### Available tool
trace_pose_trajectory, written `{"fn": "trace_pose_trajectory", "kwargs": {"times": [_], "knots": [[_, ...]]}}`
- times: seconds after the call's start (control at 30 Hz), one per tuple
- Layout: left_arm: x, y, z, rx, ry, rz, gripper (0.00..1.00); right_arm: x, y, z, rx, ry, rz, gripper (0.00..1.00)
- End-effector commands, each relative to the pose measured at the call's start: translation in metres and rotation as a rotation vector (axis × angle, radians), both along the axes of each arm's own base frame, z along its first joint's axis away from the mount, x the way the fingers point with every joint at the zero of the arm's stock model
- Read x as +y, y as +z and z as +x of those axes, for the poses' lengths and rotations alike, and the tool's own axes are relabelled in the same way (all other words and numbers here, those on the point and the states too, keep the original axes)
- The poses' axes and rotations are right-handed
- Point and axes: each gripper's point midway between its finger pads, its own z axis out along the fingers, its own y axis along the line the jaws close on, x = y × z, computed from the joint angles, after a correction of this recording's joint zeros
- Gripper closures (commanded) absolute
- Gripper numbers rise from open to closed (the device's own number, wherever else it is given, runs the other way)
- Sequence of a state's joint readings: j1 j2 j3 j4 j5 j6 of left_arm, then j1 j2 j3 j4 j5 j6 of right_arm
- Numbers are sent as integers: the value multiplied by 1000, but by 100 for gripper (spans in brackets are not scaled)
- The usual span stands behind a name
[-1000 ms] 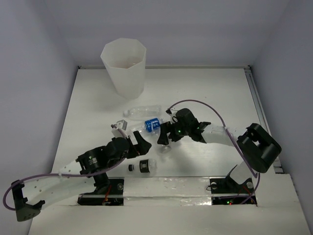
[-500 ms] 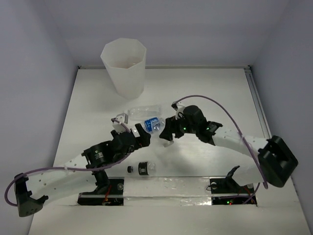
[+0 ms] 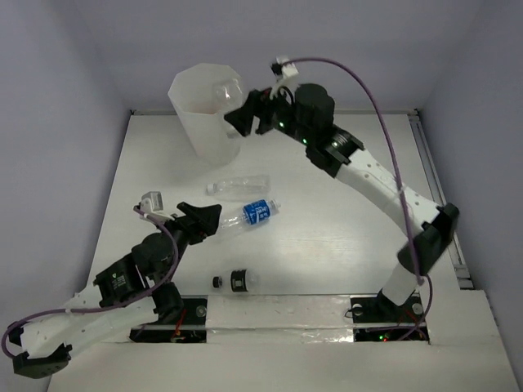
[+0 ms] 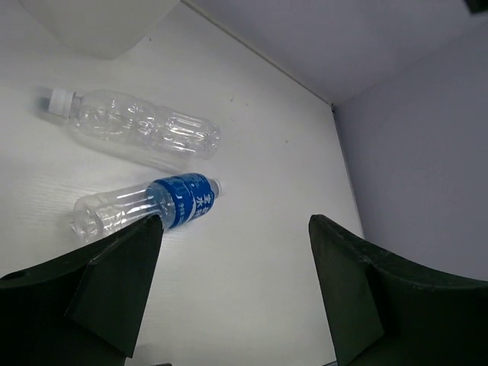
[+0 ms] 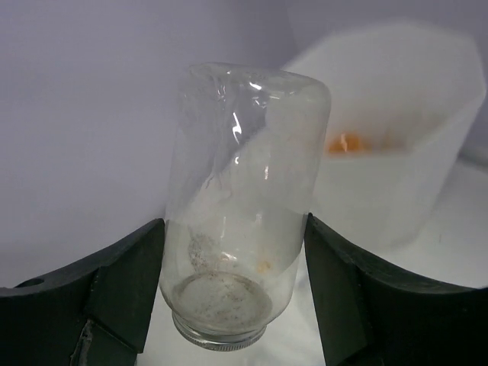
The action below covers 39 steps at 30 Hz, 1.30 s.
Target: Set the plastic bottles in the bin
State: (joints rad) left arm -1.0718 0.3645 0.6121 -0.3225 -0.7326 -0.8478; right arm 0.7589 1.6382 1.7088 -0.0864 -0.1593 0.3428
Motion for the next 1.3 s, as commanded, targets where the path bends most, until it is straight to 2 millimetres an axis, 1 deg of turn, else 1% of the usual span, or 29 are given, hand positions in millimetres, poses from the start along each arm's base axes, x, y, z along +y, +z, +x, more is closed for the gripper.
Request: {"fn": "trace_pose_trajectory", "kwargs": {"times": [0.0, 0.1, 0.13, 0.2, 0.23, 0.27, 0.3, 0.33, 0.37, 0.4, 0.47, 0.57, 0.6, 0.7, 0.77, 0.8, 0.83, 0.87, 0.9, 0.93, 0.97, 1.0, 1.03, 1.07, 1.1, 1.13, 1.17, 1.2, 1.27], "knots": [[3, -11, 1, 0, 21, 9, 26, 21, 46, 64, -110, -117, 65, 70], [2, -19, -1, 4, 8, -7, 26, 40, 63, 93, -148, -148, 127, 70], [1, -17, -1, -2, 2, -19, 26, 45, 68, 113, -170, -183, 175, 70], [1, -18, -3, -10, -11, -30, 26, 49, 73, 128, -186, -221, 228, 69], [1, -17, -4, -14, -15, -34, 26, 46, 92, 132, -228, -250, 307, 68], [2, -16, -4, -17, -19, -38, 26, 53, 78, 143, -223, -264, 317, 62], [1, -16, -5, -18, -24, -38, 26, 54, 79, 148, -238, -275, 343, 57], [2, -18, -6, -15, -27, -33, 26, 51, 94, 148, -268, -283, 400, 52], [3, -18, -6, -12, -25, -25, 26, 57, 80, 157, -258, -294, 396, 41], [4, -19, -6, -8, -22, -24, 26, 56, 81, 159, -266, -303, 404, 34], [5, -21, -7, -2, -21, -24, 26, 53, 86, 161, -290, -321, 429, 17], [3, -26, -7, -1, -26, -25, 26, 49, 90, 159, -311, -335, 416, 11], [2, -26, -6, -1, -26, -25, 26, 43, 103, 152, -324, -334, 424, 10], [0, -25, -5, 0, -23, -13, 26, 40, 104, 146, -335, -326, 384, 9], [1, -23, -4, 0, -18, -3, 26, 31, 124, 129, -370, -300, 365, 7], [2, -20, -2, -1, -8, 5, 26, 29, 125, 125, -373, -291, 347, 7], [3, -19, -2, -3, -3, 9, 26, 32, 108, 124, -359, -274, 291, 7], [5, -16, -2, -7, 3, 11, 26, 20, 129, 105, -381, -256, 298, 15], [8, -8, -1, -18, 15, 5, 26, 17, 128, 95, -388, -228, 279, 24], [11, -6, -1, -19, 22, 10, 26, 31, 74, 90, -337, -147, 169, 35], [14, -3, -1, -25, 31, 8, 26, 13, 95, 59, -372, -104, 178, 66], [18, 2, -1, -37, 47, -1, 26, 12, 81, 45, -364, -54, 149, 77], [20, 5, -1, -41, 52, -6, 26, 16, 13, 30, -273, 33, 54, 84], [22, 11, -1, -54, 53, -19, 26, 11, -5, 15, -246, 70, 36, 94], [23, 18, -3, -64, 49, -41, 26, -6, 5, -13, -266, 106, 56, 96], [25, 27, -3, -93, 47, -35, 26, -8, -10, -34, -241, 182, 62, 96], [28, 34, -3, -103, 51, -37, 26, -9, -62, -53, -149, 232, 9, 96], [33, 44, -3, -114, 70, -41, 27, -14, -63, -77, -142, 277, 12, 95], [38, 51, -1, -125, 91, -3, 27, -3, -108, -125, -87, 393, -74, 87]]}}
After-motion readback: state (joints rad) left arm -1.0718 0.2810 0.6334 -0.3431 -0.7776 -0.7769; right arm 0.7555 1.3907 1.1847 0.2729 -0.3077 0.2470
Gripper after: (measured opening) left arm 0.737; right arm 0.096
